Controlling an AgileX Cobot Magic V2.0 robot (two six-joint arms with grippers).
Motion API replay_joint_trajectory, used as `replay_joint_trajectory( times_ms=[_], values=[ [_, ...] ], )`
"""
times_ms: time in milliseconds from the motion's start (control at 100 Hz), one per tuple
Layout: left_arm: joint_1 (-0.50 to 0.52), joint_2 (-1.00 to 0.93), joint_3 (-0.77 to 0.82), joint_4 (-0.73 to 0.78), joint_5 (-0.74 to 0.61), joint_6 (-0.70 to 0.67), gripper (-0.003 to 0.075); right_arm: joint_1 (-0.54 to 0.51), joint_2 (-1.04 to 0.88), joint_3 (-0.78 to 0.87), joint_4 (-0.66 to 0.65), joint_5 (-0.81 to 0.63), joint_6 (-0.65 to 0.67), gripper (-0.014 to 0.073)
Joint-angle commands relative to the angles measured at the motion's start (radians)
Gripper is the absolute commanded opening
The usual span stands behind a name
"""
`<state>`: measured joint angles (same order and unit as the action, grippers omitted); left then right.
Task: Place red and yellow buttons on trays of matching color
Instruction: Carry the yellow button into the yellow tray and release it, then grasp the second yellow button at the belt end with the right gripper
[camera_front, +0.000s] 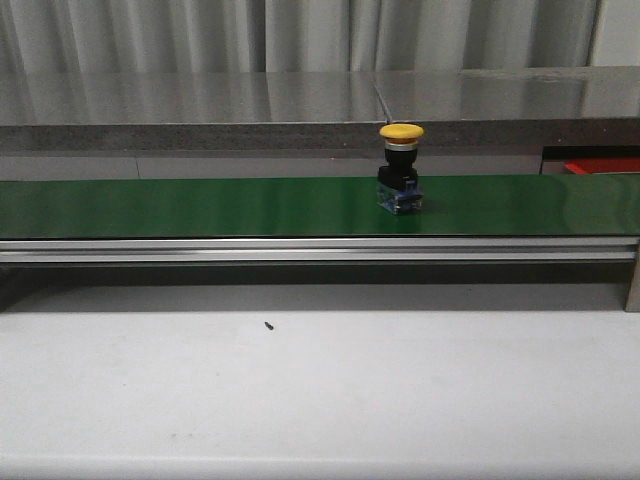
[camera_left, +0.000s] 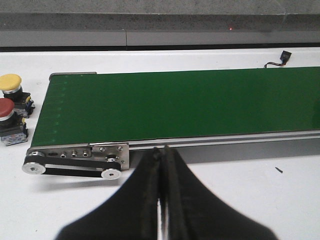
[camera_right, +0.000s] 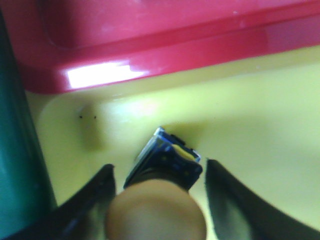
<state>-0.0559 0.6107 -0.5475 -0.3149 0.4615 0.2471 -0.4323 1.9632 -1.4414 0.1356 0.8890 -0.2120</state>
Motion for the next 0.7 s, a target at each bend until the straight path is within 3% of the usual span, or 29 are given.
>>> replay_joint_trajectory(
  times_ms=[0,220,390,550,690],
  values=[
    [-0.008,0.003,-0.029,-0.02,-0.073,-0.003,-0.0019,-0.005,-0.086,-0.029,-0.007,-0.014,-0.007,0.0547],
    [-0.008,0.003,-0.029,-0.02,-0.073,-0.003,-0.0019,-0.002,-0.185,-0.029,-0.007,-0.013,-0.009,0.0567],
    [-0.008,0.003,-0.029,-0.02,-0.073,-0.003,-0.0019,0.024,-0.29,-0.027,0.033,0.032,-0.106,0.0567],
    [-0.008,0.003,-0.029,-0.02,-0.073,-0.003,-0.0019,0.105,-0.372,-0.027,0.118,0.099,-0.254,0.0567],
    [-0.008,0.003,-0.029,-0.02,-0.073,-0.003,-0.0019,0.209,-0.387,-0.027,0.134,0.113,-0.28,0.0567]
  ],
)
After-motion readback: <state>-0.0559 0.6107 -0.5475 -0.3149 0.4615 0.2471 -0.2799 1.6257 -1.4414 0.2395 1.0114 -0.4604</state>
